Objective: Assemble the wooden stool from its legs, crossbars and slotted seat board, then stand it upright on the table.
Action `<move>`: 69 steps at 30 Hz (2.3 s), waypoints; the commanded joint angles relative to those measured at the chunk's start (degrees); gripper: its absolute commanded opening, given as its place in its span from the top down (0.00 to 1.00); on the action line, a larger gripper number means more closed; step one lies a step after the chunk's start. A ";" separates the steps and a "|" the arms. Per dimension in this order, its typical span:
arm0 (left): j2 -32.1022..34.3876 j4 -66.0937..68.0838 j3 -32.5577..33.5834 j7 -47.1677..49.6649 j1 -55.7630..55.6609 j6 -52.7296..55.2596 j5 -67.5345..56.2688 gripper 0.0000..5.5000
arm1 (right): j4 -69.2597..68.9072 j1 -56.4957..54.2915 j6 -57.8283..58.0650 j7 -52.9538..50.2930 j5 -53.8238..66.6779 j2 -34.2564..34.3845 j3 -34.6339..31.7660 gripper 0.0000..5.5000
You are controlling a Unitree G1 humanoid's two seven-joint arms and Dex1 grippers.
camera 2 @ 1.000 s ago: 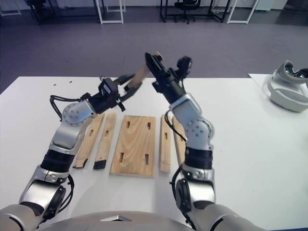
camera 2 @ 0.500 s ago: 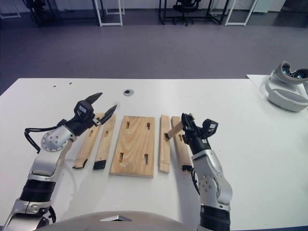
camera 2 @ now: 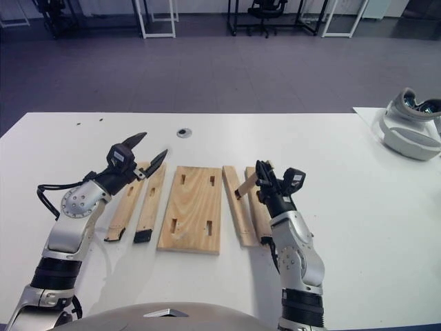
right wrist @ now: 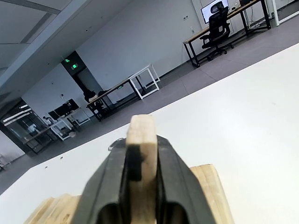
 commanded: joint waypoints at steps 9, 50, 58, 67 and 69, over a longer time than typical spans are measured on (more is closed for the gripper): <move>0.13 -1.47 -0.91 2.04 1.54 0.98 2.33 0.35 | 18.13 5.34 -14.62 8.90 -18.16 -11.64 7.52 0.93; -0.52 -0.17 -1.29 4.61 1.66 0.40 4.49 0.35 | -1.84 -0.15 22.28 11.65 -22.91 -26.99 16.04 0.60; -7.95 -1.61 2.67 5.50 -2.70 9.78 -9.86 0.31 | -3.04 -6.74 14.32 11.99 -20.35 -24.94 8.51 0.62; -20.53 -1.68 15.89 19.79 -15.97 41.53 -58.49 0.15 | -7.22 -18.03 -8.43 21.81 -22.06 -20.13 18.92 0.62; -20.41 -1.99 16.16 21.19 -16.21 43.20 -60.81 0.15 | -7.14 -18.43 -9.75 22.28 -22.22 -19.54 19.82 0.62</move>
